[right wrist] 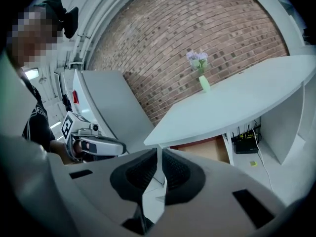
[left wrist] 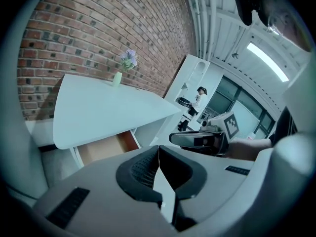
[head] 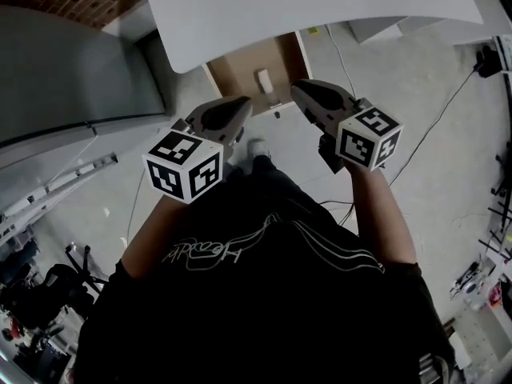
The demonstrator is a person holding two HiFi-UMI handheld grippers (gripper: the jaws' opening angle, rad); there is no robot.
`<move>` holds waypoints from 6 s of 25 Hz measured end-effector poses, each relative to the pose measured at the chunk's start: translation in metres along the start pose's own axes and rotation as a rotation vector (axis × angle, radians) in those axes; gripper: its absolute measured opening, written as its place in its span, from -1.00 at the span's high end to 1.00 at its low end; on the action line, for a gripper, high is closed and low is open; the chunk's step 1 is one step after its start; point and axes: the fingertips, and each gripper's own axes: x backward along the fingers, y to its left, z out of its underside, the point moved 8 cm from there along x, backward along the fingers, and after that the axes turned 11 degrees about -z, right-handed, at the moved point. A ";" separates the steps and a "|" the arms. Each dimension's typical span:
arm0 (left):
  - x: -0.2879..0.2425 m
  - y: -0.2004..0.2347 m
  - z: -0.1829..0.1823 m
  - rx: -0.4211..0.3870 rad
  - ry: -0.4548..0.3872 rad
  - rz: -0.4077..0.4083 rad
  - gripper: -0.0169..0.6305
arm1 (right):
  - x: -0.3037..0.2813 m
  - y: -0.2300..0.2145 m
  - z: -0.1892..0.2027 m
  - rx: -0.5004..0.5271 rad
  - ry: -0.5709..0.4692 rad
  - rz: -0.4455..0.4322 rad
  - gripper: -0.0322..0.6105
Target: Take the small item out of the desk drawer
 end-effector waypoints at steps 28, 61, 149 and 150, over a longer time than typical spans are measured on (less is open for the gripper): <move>-0.091 0.105 0.076 0.156 0.131 -0.021 0.88 | -0.171 -0.165 0.116 0.036 0.697 0.153 0.21; -0.105 0.136 0.112 0.228 0.157 -0.072 0.88 | -0.221 -0.241 0.167 0.029 1.031 0.418 0.32; 0.095 -0.083 -0.124 -0.189 -0.186 0.074 0.88 | 0.083 0.146 -0.125 0.330 0.026 -0.007 0.45; 0.094 -0.081 -0.122 -0.185 -0.184 0.076 0.88 | 0.082 0.145 -0.122 0.322 0.028 -0.002 0.45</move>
